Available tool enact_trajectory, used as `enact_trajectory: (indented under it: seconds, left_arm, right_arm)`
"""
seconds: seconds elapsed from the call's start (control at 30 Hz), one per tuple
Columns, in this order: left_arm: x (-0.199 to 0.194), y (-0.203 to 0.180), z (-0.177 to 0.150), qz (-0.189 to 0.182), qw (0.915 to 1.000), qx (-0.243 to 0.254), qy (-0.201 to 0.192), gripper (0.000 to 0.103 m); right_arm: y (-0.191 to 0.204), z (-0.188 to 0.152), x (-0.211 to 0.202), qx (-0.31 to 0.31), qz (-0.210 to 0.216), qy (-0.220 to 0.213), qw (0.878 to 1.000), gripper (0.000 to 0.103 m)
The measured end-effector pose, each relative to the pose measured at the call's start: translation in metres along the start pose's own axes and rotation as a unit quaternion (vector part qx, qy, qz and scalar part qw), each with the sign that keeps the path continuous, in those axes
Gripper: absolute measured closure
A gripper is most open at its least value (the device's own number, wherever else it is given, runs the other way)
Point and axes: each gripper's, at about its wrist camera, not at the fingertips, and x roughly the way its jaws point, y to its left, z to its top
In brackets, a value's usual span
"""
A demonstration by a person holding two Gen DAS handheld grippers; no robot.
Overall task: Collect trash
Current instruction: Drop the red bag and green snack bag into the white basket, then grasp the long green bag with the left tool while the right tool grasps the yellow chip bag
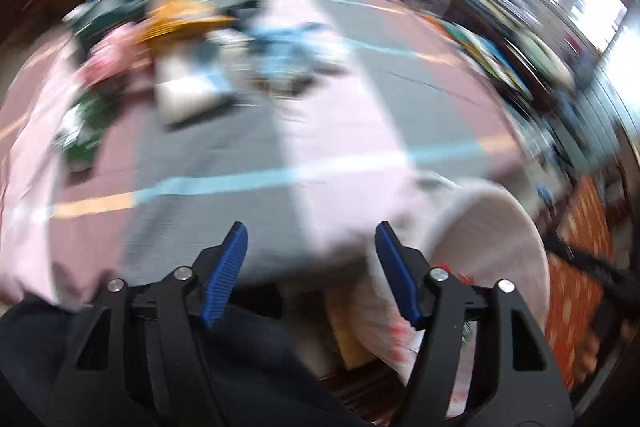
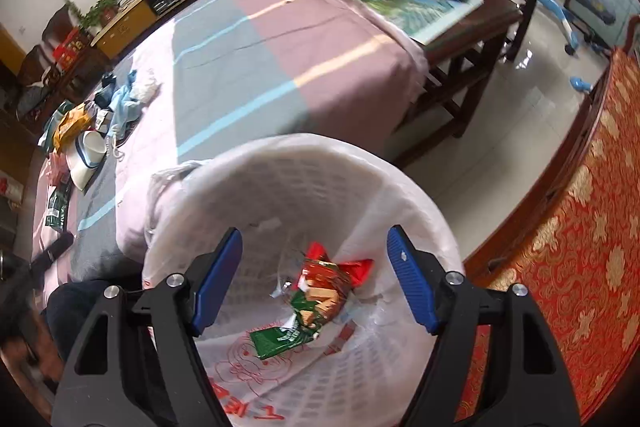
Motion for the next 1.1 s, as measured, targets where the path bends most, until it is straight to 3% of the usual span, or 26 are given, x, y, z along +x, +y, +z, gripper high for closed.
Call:
enact_trajectory:
  seconds: [0.1,0.2,0.3,0.47,0.57,0.63,0.7,0.8,0.97,1.1]
  left_arm:
    - [0.003,0.076,0.022,0.04,0.9943,-0.098,-0.016,0.039]
    - [0.006,0.132,0.043,0.086,0.9827,-0.158,-0.043,0.04]
    - [0.017,0.175,0.066,0.099,0.976,-0.185,-0.058,0.039]
    - [0.047,0.191,0.085,0.108,0.9831,-0.142,-0.042,0.039]
    - [0.055,0.198,0.086,0.085,0.985,-0.146,-0.036,0.058]
    - [0.057,0.205,0.085,0.075,0.9837,-0.16,-0.033,0.063]
    - [0.058,0.208,0.081,0.062,0.9846,-0.161,-0.026,0.077]
    - [0.045,0.208,0.072,0.042,0.984,-0.169,-0.039,0.089]
    - [0.005,0.201,0.04,0.025,0.981,-0.182,-0.063,0.091]
    - [-0.008,0.199,0.011,0.017,0.9771,-0.205,-0.052,0.091]
  right_arm:
    - [0.023,0.002,0.01,-0.012,0.006,0.007,1.0,0.029]
    - [0.055,0.005,0.024,-0.032,0.019,0.022,0.999,0.029]
    - [0.091,0.008,0.031,-0.059,0.043,0.033,0.997,0.029]
    - [0.141,0.014,0.033,-0.088,0.062,0.026,0.994,0.029]
    - [0.165,0.015,0.035,-0.105,0.07,0.025,0.992,0.029]
    - [0.179,0.015,0.036,-0.115,0.075,0.025,0.99,0.029]
    - [0.195,0.016,0.038,-0.125,0.081,0.025,0.989,0.029]
    - [0.216,0.016,0.039,-0.14,0.091,0.022,0.986,0.029]
    - [0.248,0.016,0.044,-0.16,0.102,0.021,0.982,0.029]
    - [0.288,0.023,0.051,-0.186,0.115,0.012,0.976,0.029]
